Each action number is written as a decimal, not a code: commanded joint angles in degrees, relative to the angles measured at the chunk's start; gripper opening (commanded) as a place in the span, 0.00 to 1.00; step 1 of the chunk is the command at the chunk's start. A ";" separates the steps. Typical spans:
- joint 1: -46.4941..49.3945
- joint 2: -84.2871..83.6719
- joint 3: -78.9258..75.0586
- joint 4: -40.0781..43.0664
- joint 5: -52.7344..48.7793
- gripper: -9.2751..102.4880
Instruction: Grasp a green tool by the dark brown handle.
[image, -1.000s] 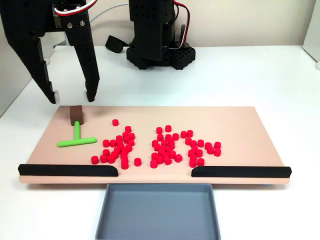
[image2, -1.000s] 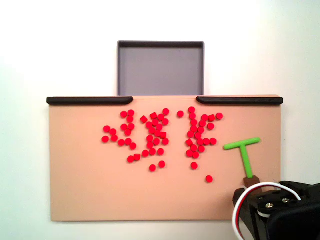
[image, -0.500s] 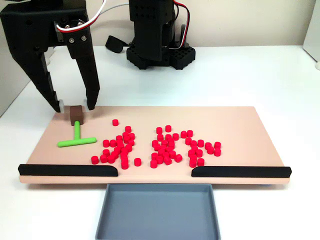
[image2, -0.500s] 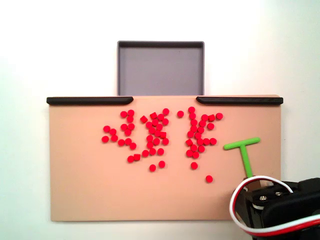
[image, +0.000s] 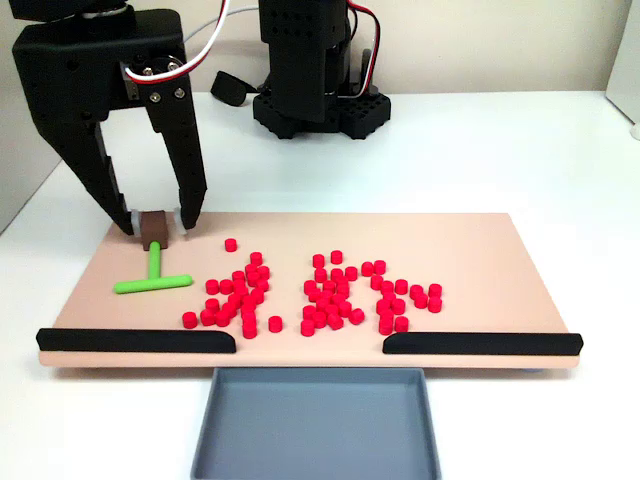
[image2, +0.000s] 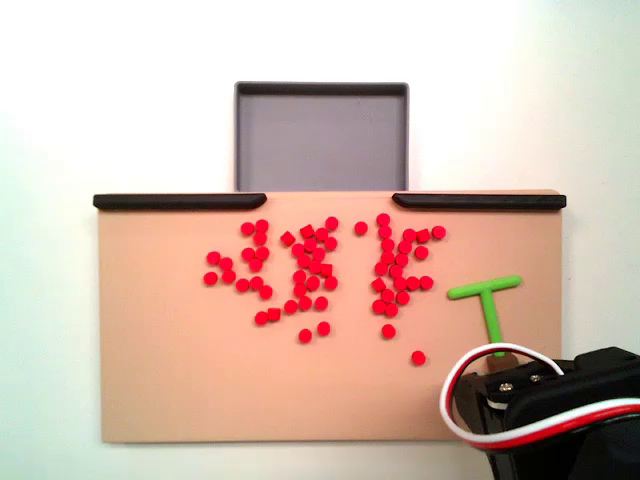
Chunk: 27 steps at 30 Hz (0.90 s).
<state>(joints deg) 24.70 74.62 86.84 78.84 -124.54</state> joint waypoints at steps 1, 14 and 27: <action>-0.18 0.35 -0.35 0.18 0.62 0.21; 0.35 0.18 -0.35 0.18 0.44 0.18; 0.00 0.88 -0.26 0.18 0.26 0.08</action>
<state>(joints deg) 24.70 74.36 86.75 78.93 -124.54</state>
